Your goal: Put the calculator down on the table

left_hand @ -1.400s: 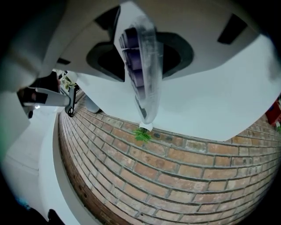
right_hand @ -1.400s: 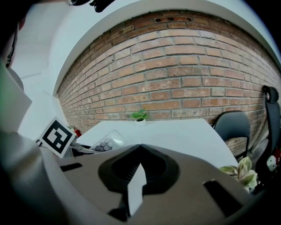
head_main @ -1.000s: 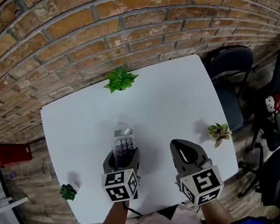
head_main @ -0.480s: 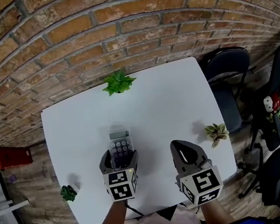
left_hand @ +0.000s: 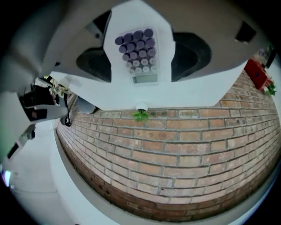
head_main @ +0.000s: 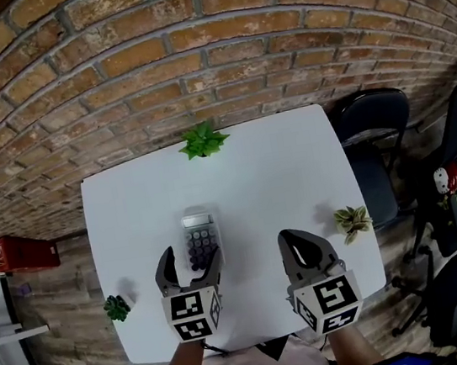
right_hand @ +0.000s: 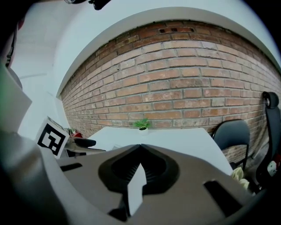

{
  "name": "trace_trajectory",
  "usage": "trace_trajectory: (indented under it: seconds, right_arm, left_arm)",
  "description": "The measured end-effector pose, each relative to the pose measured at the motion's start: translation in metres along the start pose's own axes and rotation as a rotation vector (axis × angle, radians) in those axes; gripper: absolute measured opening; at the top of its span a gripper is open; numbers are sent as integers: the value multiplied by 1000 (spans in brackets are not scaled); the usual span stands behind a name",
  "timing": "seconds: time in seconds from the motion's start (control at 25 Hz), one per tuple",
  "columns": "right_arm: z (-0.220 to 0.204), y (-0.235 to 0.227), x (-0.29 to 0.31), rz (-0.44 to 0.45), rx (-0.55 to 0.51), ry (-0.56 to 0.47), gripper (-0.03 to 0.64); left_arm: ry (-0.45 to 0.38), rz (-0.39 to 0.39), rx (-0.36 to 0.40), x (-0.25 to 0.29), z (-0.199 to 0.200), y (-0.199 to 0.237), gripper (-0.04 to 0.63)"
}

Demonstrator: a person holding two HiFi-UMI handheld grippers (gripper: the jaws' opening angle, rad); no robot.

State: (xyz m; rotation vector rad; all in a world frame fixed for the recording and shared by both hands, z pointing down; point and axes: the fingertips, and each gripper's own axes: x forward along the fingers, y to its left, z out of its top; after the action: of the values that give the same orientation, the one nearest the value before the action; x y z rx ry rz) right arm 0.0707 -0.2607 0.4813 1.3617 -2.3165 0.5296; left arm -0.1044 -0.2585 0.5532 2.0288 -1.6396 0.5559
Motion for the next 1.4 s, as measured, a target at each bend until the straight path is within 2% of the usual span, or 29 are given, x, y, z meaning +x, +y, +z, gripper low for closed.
trace_trajectory:
  seconds: [0.12,0.32,0.4,0.44,0.48,0.52,0.56,0.68,1.0,1.4]
  right_arm:
    - [16,11,-8,26,-27,-45,0]
    - [52,34,-28,79,-89,-137,0]
    - [68,43,-36,97,-116,-180,0]
    - [76,47,-40,104,-129,-203,0]
    - [85,51,-44,110,-142,-226,0]
    - [93,54,-48,115,-156,-248,0]
    - [101,57,-52,121,-170,-270,0]
    - [122,64,-66,133,-210,-331,0]
    - [145,79,-97,139,-269,-402,-3]
    - [143,82,-109,138,-276,-417,-3]
  left_arm:
    - [-129,23,-11,-33,34,0,414]
    - [-338,49,12,-102,88,-12,411]
    - [-424,68,14,-129,110,-14,392]
    - [-465,87,12,-143,120,-13,310]
    - [-501,111,9,-155,130,-10,190]
    - [-530,134,7,-166,139,-8,105]
    - [-552,151,5,-176,146,-6,60]
    - [-598,174,-6,-198,162,-4,28]
    - [-652,184,30,-230,178,-18,23]
    - [-641,159,8,-230,172,-25,21]
